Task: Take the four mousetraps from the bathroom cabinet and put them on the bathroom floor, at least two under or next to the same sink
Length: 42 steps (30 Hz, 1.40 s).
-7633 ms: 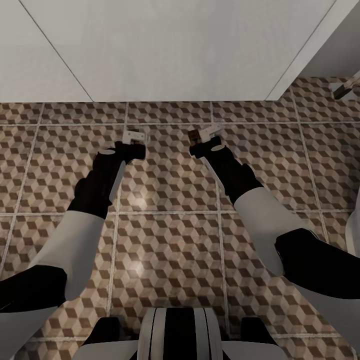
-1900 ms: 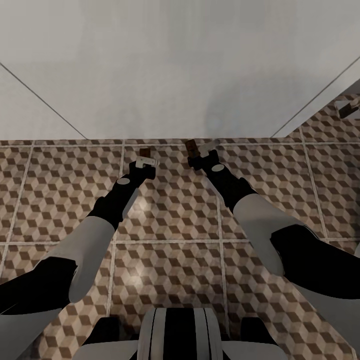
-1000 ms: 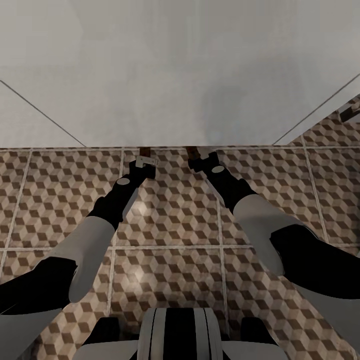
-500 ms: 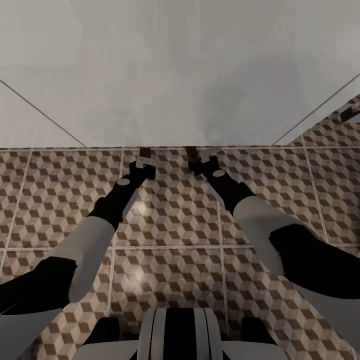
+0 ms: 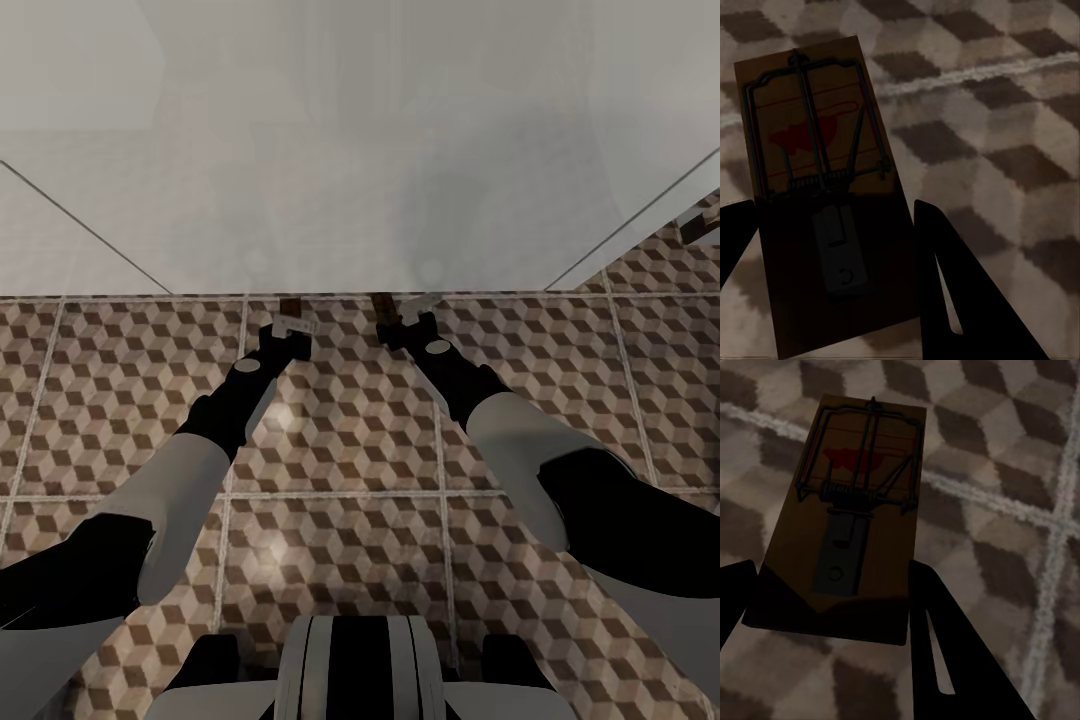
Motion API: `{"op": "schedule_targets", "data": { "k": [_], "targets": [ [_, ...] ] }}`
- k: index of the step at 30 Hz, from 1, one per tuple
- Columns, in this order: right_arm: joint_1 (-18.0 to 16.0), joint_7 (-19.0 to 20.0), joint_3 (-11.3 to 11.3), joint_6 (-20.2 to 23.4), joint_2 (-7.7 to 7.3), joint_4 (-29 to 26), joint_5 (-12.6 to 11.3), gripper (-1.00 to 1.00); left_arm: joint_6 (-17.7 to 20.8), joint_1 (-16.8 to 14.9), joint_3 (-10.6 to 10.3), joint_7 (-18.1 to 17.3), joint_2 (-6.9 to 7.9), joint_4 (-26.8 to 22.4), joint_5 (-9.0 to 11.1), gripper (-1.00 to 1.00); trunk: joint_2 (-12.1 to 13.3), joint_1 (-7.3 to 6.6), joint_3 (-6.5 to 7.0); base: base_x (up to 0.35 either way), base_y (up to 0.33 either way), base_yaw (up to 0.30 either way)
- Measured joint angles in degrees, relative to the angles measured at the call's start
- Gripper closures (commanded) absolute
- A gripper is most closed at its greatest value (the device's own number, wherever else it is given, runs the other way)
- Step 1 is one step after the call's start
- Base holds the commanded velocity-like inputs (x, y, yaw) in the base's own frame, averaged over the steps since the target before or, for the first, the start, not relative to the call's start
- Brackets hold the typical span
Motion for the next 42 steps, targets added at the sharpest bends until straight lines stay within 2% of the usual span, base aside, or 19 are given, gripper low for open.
{"op": "schedule_targets", "data": {
  "k": [23, 24, 42],
  "targets": [
    [0.00, 0.00, 0.03, -0.22, 0.00, -0.01, -0.02, 1.00, 0.01, 0.04, 0.01, -0.05, 0.00, 0.84, 0.02, 1.00, 0.00, 0.00, 0.00, 0.000, 0.000, 0.000],
    [0.00, 0.00, 0.04, -0.22, 0.00, -0.01, -0.01, -1.00, 0.01, 0.04, 0.01, -0.05, 0.00, 0.84, 0.02, 1.00, 0.00, 0.00, 0.00, 0.000, 0.000, 0.000],
    [0.00, -0.01, 0.01, -0.31, 0.00, -0.01, -0.16, -1.00, 0.01, 0.04, 0.01, -0.08, -0.09, 1.74, 0.03, 1.00, 0.00, 0.00, 0.00, 0.000, 0.000, 0.000]
  ]
}}
